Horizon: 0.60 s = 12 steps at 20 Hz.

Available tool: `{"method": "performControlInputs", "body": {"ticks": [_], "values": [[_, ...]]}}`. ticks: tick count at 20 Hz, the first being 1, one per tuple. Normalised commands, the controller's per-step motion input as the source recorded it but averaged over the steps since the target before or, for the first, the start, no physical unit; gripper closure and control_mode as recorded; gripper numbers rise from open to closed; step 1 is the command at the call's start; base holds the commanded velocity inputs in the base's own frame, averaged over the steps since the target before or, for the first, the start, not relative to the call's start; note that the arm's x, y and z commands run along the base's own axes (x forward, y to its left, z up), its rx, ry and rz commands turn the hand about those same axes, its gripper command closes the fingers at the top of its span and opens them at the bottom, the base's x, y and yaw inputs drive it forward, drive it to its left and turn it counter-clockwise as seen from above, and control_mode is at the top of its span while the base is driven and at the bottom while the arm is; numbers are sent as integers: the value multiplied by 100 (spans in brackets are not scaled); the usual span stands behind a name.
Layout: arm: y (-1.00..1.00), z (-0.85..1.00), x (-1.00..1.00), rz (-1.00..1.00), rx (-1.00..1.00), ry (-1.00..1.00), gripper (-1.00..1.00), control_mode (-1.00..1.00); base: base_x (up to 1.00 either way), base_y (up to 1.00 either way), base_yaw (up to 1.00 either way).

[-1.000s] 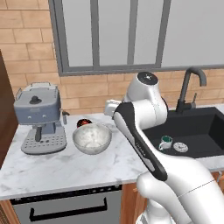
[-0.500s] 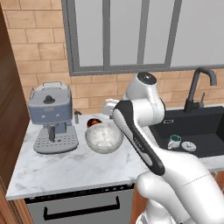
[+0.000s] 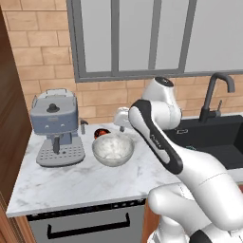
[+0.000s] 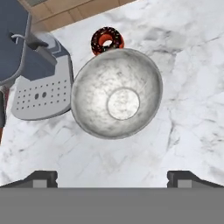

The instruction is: Pick the mug and place it in the sink. Pick the bowl and place it in the open cabinet and then close the cabinet.

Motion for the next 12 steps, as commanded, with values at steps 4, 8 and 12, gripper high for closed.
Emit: {"method": "performControlInputs", "body": {"ticks": [4, 8, 12], "values": [[-15, 0, -11, 0, 0, 20, -100, -100, 0, 0, 0], [-32, -3, -38, 0, 0, 9, -100, -100, 0, 0, 0], [-55, -25, -44, 0, 0, 3, -100, -100, 0, 0, 0]]}}
